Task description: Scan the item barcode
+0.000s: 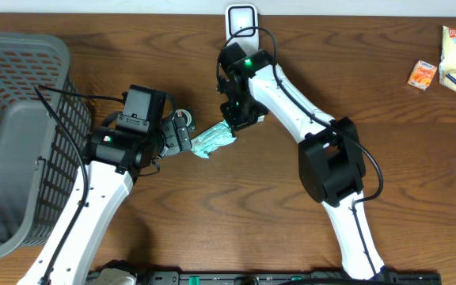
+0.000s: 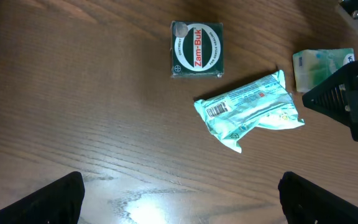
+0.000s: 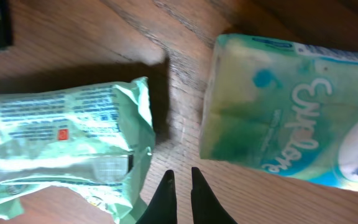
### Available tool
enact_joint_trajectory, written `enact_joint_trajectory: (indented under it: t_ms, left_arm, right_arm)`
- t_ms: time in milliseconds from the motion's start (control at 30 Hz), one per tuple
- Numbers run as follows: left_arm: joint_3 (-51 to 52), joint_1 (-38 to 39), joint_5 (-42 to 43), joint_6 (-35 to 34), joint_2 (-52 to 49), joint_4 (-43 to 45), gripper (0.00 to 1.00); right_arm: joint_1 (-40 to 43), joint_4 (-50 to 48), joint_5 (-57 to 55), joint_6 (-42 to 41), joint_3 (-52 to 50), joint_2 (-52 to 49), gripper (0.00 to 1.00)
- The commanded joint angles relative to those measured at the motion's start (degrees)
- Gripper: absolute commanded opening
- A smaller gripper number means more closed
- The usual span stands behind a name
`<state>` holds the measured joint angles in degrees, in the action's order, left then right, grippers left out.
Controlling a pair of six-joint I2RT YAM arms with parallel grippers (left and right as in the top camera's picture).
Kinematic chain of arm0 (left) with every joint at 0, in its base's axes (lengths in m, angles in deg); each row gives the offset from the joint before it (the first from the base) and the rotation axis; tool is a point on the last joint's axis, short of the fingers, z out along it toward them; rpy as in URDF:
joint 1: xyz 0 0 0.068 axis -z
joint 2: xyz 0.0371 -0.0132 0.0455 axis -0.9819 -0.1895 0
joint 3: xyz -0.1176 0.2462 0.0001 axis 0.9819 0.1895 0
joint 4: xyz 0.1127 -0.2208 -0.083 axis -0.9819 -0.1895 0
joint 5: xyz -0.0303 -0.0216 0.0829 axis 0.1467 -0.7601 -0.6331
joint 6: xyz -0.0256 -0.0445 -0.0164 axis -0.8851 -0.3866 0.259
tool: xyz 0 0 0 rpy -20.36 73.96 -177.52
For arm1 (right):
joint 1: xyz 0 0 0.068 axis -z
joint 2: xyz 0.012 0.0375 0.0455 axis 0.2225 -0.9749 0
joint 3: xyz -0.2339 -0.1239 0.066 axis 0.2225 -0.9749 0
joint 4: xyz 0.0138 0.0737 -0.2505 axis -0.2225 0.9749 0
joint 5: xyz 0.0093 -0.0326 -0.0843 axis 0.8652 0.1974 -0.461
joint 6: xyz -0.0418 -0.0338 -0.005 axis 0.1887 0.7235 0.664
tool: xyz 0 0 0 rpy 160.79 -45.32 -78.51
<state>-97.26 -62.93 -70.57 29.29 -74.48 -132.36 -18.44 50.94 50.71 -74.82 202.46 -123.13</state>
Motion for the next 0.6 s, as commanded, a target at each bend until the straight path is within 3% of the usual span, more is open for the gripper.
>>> enact_joint_trajectory:
  t_ms: [0, 267, 567]
  left_arm:
    - [-0.7, -0.1, -0.1, -0.1, 0.1, -0.2, 0.98]
    - [-0.7, -0.1, -0.1, -0.1, 0.1, -0.2, 0.98]
    - [-0.7, -0.1, -0.1, -0.1, 0.1, -0.2, 0.98]
  right_arm:
    - [-0.2, 0.8, -3.7, 0.4, 0.1, 2.4, 0.02]
    - [0.1, -4.7, -4.1, 0.9, -4.8, 2.4, 0.01]
    - [3.7, -0.5, -26.1, -7.3, -5.6, 2.4, 0.01]
